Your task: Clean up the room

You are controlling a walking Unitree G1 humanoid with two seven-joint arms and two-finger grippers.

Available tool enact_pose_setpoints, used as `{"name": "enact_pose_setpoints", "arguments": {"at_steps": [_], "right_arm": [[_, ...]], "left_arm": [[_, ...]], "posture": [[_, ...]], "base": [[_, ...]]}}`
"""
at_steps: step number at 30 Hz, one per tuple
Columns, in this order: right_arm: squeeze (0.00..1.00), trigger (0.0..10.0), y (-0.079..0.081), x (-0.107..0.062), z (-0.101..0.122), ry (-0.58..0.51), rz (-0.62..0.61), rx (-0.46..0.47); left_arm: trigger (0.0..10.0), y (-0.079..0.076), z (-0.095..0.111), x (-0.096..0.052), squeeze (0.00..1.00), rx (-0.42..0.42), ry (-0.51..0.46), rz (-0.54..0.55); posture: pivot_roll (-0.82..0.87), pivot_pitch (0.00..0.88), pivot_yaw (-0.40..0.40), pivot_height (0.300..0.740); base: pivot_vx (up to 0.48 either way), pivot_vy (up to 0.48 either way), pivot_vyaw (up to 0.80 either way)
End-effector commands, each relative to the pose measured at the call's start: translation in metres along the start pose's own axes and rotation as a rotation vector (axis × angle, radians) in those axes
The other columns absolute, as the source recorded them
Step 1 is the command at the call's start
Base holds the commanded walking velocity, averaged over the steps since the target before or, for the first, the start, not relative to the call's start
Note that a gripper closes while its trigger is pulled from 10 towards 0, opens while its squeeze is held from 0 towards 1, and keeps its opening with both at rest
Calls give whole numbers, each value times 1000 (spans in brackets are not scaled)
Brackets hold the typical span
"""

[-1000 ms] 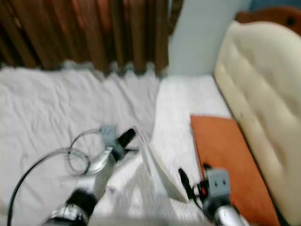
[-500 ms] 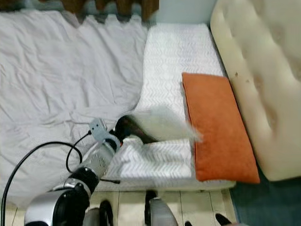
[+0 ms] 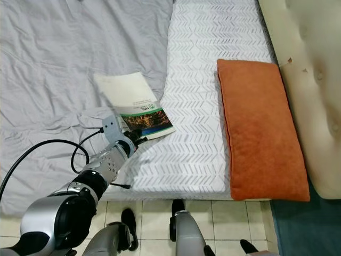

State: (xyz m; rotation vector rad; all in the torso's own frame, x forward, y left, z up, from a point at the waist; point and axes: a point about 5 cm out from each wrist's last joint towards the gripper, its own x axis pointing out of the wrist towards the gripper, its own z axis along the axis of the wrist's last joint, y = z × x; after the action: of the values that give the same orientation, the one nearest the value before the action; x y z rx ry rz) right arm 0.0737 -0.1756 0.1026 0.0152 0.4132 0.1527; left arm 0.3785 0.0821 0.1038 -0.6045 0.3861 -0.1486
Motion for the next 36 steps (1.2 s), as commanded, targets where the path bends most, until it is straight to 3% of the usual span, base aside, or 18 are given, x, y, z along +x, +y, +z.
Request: {"name": "enact_pose_setpoints", "arguments": {"at_steps": [1,6,14,16,17,19,26,28,33,36], "right_arm": [[0,10000,1,-5,-5,43,-14,9],[0,10000,3,-10,-7,56,-29,19],[0,10000,7,-10,-10,65,-33,26],[0,10000,7,-10,-10,65,-33,26],[0,10000,7,-10,-11,65,-34,26],[0,10000,7,-11,-11,65,-34,26],[0,10000,10,-19,-9,76,-35,20],[0,10000,11,-22,-10,88,-38,22],[0,10000,13,-24,-11,92,-42,25],[0,10000,14,-25,-10,90,-50,28]], "left_arm": [[10000,11,-24,-4,0,21,87,18],[10000,9,-36,-7,0,383,160,-87],[10000,-2,-44,-8,0,541,208,-231],[10000,-2,-40,-7,0,515,189,-225],[10000,-5,-37,-6,0,450,169,-237],[10000,-7,-35,-6,0,402,157,-250],[10000,-25,-32,-4,0,434,146,-329],[10000,-32,-24,-2,0,331,106,-321],[10000,-48,-25,0,0,221,96,-364],[10000,-71,-35,-2,0,297,134,-469]], "posture": [[-458,545,-18,740],[-460,552,-8,740],[-455,553,1,740],[-454,554,2,740],[-455,555,1,740],[-455,555,1,740],[-505,576,-9,740],[-509,579,-5,740],[-514,579,3,740],[-524,576,10,740]], "base": [[0,0,0],[0,0,0],[0,0,0],[0,0,0],[0,0,0],[0,0,0],[0,0,0],[0,0,0],[0,0,0],[0,0,0]]}}
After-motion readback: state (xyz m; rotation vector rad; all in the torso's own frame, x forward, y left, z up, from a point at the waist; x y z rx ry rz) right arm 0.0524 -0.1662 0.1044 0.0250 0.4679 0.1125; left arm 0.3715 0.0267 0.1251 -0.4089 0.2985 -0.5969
